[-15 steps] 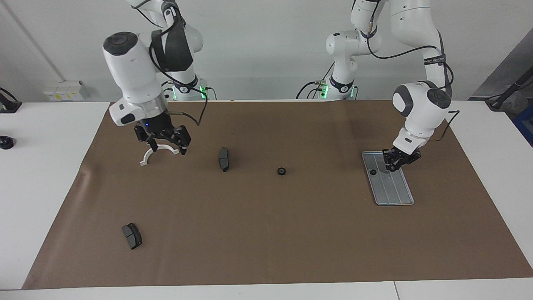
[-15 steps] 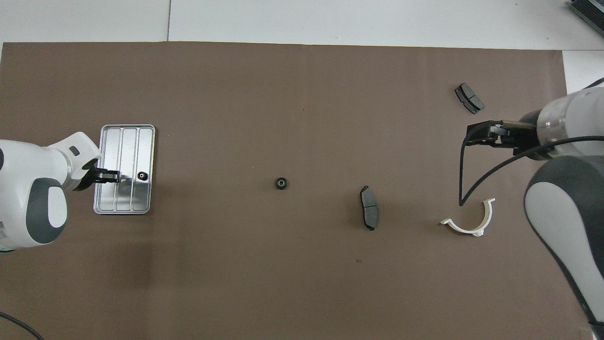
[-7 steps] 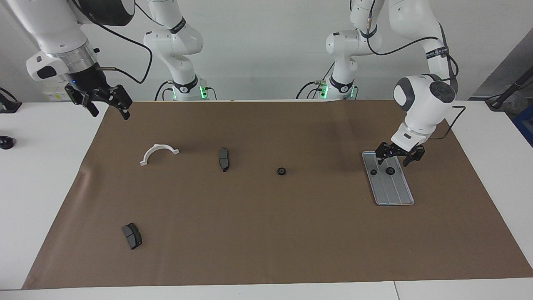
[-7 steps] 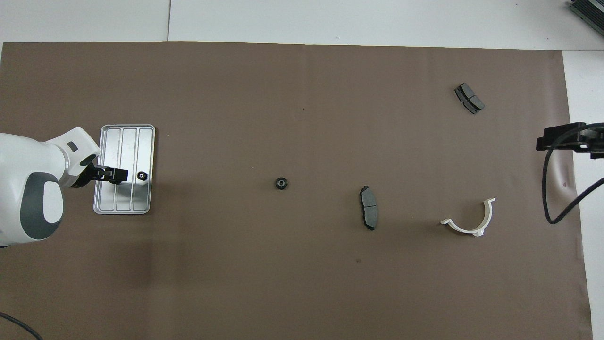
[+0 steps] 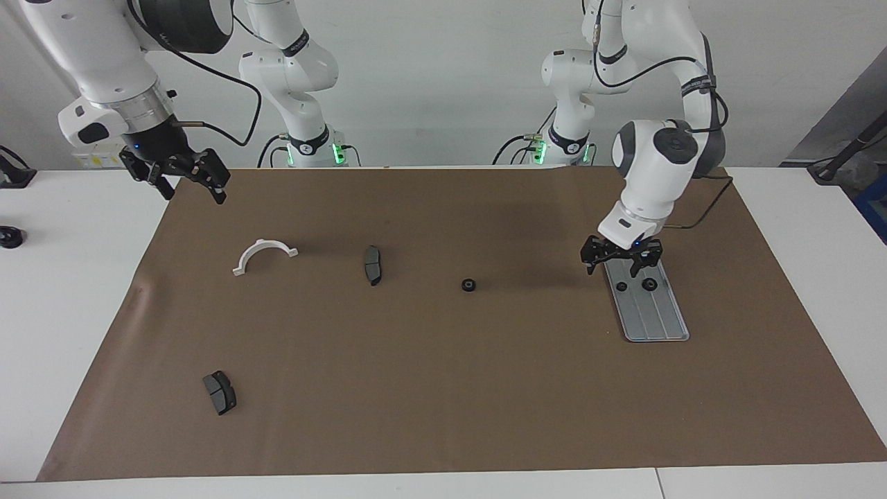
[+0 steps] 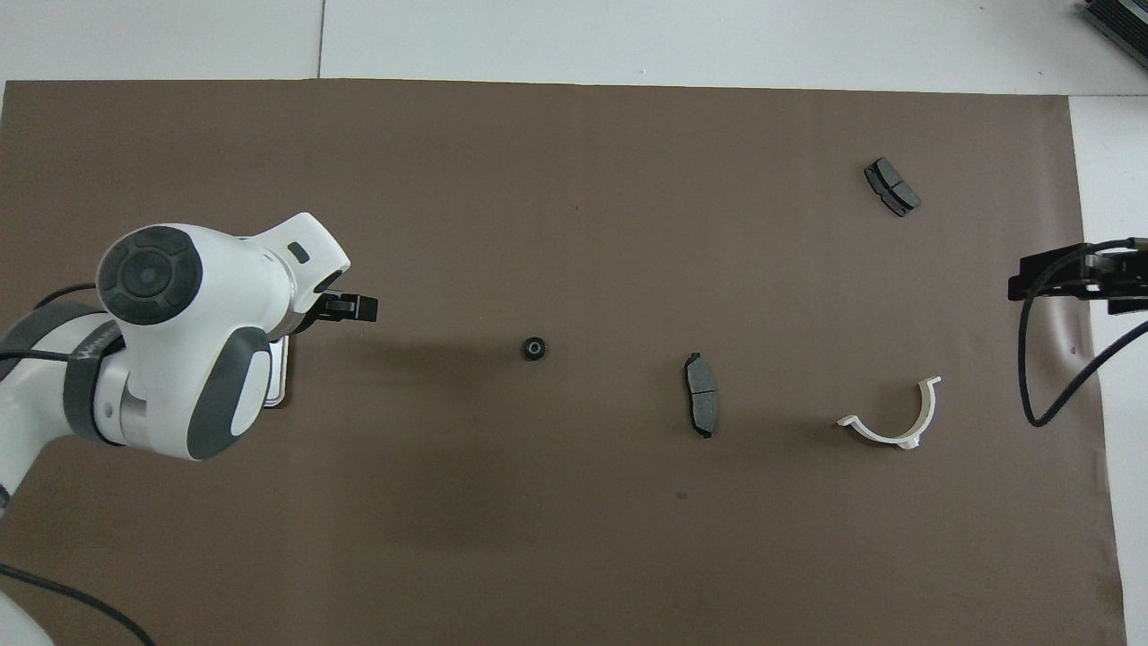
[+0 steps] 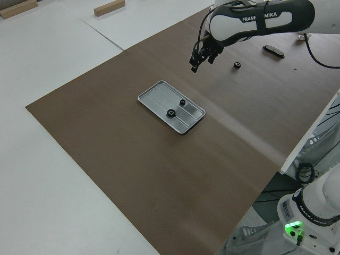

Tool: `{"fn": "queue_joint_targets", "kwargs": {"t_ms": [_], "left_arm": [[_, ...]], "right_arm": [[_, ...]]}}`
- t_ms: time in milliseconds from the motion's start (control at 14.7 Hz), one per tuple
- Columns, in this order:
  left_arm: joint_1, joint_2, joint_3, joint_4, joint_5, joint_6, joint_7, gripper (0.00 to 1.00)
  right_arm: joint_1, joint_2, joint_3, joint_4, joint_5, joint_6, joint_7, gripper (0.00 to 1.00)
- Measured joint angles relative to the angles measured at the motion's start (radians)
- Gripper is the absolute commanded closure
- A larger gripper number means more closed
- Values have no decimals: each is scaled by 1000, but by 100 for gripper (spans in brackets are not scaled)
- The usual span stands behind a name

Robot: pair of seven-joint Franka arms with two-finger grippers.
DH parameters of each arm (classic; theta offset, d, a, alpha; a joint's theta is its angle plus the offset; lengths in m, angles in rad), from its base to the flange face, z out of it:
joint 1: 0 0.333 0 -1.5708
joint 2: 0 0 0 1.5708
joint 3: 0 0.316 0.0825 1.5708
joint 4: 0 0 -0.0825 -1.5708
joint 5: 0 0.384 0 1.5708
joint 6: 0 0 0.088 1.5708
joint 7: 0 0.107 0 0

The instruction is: Pick bearing gear from pile to tray

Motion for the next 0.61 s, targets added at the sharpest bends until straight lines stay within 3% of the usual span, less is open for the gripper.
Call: {"fn": "queue_joint_targets", "kwargs": {"t_ms": [614], "left_arm": [[-275, 187, 0, 166, 9, 20, -308, 0]], "right_arm": [[7, 0, 13, 0, 1, 0, 0, 0]]}}
